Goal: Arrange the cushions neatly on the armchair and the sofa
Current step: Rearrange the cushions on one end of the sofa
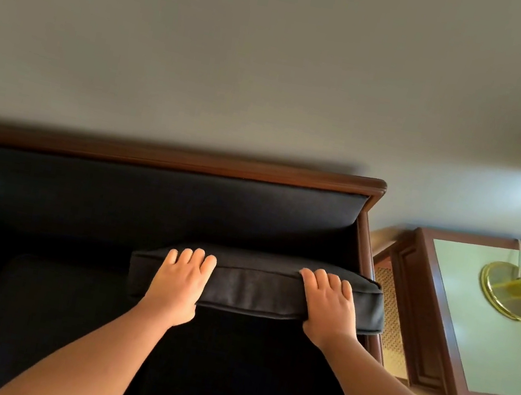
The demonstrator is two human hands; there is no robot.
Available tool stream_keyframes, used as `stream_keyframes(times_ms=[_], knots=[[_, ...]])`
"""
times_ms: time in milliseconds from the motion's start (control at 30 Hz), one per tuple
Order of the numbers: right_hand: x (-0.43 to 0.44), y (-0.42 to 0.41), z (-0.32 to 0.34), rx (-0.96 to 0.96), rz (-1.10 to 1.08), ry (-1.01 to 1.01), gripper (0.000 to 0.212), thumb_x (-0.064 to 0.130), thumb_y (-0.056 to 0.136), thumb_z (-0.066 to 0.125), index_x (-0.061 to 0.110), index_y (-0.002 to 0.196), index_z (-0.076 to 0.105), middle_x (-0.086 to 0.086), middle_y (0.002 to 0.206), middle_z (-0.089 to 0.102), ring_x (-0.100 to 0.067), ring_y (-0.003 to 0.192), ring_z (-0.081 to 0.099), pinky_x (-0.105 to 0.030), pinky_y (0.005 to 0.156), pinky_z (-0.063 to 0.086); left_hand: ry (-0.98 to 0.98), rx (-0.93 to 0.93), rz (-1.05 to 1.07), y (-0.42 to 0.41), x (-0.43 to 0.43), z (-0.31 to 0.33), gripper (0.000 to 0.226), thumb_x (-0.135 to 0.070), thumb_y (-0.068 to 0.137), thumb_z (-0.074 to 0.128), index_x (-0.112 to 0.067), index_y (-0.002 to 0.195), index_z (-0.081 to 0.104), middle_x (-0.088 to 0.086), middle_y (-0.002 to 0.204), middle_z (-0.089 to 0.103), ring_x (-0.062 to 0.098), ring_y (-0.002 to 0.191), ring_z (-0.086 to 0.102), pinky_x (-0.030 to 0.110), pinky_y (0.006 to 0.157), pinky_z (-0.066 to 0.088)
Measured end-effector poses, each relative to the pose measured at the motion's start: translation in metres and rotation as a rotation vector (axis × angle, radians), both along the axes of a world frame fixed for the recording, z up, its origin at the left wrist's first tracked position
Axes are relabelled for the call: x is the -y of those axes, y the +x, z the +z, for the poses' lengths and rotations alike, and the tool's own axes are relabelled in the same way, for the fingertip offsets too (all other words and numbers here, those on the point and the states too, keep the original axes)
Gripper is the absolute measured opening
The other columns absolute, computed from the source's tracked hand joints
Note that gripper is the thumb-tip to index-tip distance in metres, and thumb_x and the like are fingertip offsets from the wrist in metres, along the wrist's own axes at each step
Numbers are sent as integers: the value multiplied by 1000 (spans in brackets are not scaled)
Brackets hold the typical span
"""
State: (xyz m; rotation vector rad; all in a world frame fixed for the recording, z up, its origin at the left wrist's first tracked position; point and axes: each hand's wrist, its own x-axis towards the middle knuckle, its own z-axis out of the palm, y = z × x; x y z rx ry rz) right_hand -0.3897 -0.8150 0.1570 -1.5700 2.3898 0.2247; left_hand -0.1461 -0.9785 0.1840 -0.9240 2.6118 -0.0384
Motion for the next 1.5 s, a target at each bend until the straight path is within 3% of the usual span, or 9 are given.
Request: stream_keyframes(times_ms=[100, 167, 267, 367, 567, 767, 1000, 1167, 1500], knots=[[-3, -4, -14, 32, -66, 76, 106, 28, 78, 79, 26, 159, 12, -1, 155, 30, -26, 147, 25, -49, 124, 15, 55, 7, 1, -7, -4, -24, 91, -27, 72, 84, -16, 148, 34, 6, 133, 48, 29, 122, 48, 47, 110, 35], [0, -4, -20, 39, -112, 123, 114, 23, 83, 76, 26, 161, -7, -7, 165, 9, -30, 155, 2, -56, 122, -5, 62, 18, 10, -5, -1, -38, 105, -26, 74, 84, -16, 157, 20, 11, 151, 39, 33, 141, 37, 53, 119, 23], [14, -9, -20, 37, -131, 123, 124, 13, 86, 72, 28, 154, -30, -12, 168, -14, -33, 153, -23, -59, 115, -22, 72, 32, 31, -6, 12, -46, 128, -23, 72, 85, -20, 159, -9, 16, 165, 16, 36, 154, 11, 63, 120, 2], [35, -21, -18, 59, -139, 101, 131, 13, 85, 73, 31, 147, -41, -14, 166, -22, -32, 148, -35, -56, 112, -30, 74, 50, 78, -21, 31, -46, 137, -24, 78, 82, -26, 151, -34, 17, 167, -13, 37, 153, -15, 66, 116, -8], [80, -47, -16, 86, -146, 87, 136, 26, 81, 78, 33, 148, -40, -14, 166, -24, -32, 149, -32, -59, 120, -15, 84, 22, 96, -48, 74, -45, 143, -40, 75, 85, -26, 150, -36, 17, 162, -31, 37, 149, -27, 70, 117, -4], [139, -82, -8, 83, -167, 134, 158, 50, 64, 91, 31, 147, -42, -16, 149, -53, -39, 142, -43, -62, 118, -16, 86, 28, 113, -89, 133, -43, 156, -56, 61, 90, -27, 151, -34, 17, 153, -48, 39, 146, -33, 69, 119, 0], [201, -127, -22, 107, -153, 283, 178, 73, 40, 90, 27, 137, -52, -24, 140, -59, -50, 133, -48, -72, 114, -14, 206, 191, 160, -136, 192, -47, 171, -64, 47, 92, -29, 141, -47, 19, 141, -59, 43, 135, -48, 74, 112, -10], [207, -137, -26, 154, -138, 343, 177, 76, 43, 87, 24, 126, -61, -30, 134, -61, -53, 122, -57, -76, 111, -14, 316, 303, 203, -147, 201, -43, 168, -62, 53, 91, -30, 121, -60, 21, 128, -67, 44, 117, -63, 75, 102, -22], [205, -135, -30, 179, -135, 354, 174, 74, 48, 86, 24, 122, -64, -31, 129, -63, -52, 112, -63, -78, 109, -14, 347, 347, 216, -145, 199, -44, 165, -61, 57, 90, -32, 120, -60, 20, 125, -69, 42, 107, -68, 76, 103, -22]])
